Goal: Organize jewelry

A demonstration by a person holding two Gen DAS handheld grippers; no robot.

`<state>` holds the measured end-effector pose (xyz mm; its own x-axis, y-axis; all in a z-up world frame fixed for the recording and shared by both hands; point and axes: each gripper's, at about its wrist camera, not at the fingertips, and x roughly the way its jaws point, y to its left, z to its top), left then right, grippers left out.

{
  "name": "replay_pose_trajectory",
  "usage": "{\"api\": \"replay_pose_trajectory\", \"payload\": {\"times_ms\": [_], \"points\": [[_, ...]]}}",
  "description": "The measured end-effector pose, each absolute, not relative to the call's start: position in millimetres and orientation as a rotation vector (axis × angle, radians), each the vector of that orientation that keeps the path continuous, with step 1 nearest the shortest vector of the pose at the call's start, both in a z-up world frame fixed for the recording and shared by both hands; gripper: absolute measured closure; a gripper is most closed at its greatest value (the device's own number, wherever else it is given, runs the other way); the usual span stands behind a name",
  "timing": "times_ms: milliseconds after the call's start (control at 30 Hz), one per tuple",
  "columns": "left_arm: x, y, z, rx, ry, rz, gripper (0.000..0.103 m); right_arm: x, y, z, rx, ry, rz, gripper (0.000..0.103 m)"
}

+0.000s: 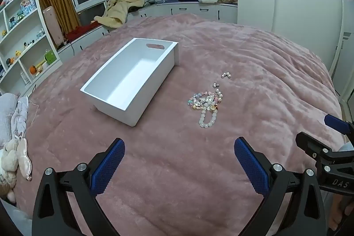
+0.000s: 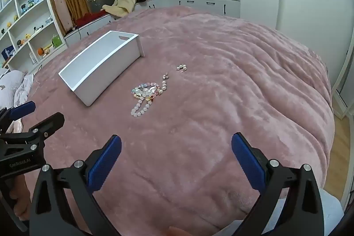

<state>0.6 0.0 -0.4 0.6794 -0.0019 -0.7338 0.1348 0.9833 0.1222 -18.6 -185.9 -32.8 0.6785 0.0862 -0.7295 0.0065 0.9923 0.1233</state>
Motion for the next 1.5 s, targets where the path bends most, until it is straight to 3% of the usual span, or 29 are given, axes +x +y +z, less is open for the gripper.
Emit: {"api": "replay_pose_trajectory", "payload": {"times_ms": [1500], "points": [[2.1, 0.3, -14.4, 0.156, 0.832, -0.075, 0.003, -16.2, -182.4, -37.2, 0.118, 0.851, 0.029, 0.005]]}}
